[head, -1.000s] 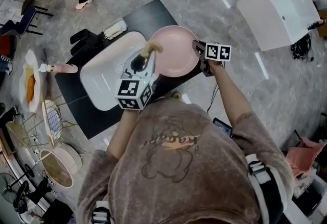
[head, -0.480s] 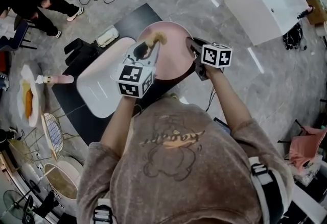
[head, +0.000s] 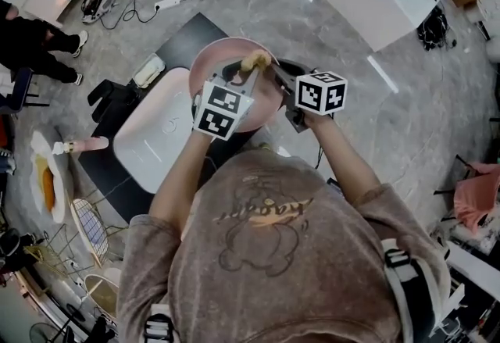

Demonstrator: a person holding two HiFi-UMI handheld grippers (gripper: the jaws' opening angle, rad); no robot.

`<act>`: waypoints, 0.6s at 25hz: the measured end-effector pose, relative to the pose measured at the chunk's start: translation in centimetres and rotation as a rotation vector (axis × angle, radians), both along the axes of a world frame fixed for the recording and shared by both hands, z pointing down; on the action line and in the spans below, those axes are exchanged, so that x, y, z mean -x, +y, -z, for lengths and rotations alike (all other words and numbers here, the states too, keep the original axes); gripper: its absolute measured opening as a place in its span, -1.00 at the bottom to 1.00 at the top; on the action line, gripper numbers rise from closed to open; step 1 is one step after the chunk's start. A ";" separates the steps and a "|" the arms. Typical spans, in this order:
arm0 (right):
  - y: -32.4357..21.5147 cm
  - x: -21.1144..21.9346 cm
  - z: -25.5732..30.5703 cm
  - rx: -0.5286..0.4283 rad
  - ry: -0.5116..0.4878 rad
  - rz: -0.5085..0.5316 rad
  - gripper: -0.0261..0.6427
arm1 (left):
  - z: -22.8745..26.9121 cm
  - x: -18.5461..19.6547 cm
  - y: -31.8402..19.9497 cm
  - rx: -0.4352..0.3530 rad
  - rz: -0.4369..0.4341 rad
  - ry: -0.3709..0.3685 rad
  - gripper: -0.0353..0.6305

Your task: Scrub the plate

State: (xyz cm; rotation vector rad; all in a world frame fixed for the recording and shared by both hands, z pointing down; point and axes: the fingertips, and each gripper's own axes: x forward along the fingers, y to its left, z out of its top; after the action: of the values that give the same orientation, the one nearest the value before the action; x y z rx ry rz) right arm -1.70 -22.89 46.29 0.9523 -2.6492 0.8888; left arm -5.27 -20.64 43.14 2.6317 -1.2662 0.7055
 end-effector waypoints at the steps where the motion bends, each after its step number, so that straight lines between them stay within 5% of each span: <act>1: 0.2 -0.2 0.1 -0.004 0.005 -0.005 -0.80 | -0.2 -0.5 0.0 -0.003 -0.013 -0.019 -0.67; 8: 1.4 -1.3 0.2 -0.038 0.088 -0.006 -0.80 | -0.8 -2.9 -1.1 -0.018 -0.047 -0.110 -0.67; 15: 1.0 -2.6 0.6 -0.031 0.102 -0.046 -0.81 | -0.6 -4.2 -2.0 -0.036 -0.029 -0.110 -0.67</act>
State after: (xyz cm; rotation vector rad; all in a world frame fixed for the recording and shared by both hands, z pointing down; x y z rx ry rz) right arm 0.90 -21.86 45.67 1.0409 -2.5717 0.7891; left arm -1.08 -22.63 43.77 2.6782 -1.2830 0.8501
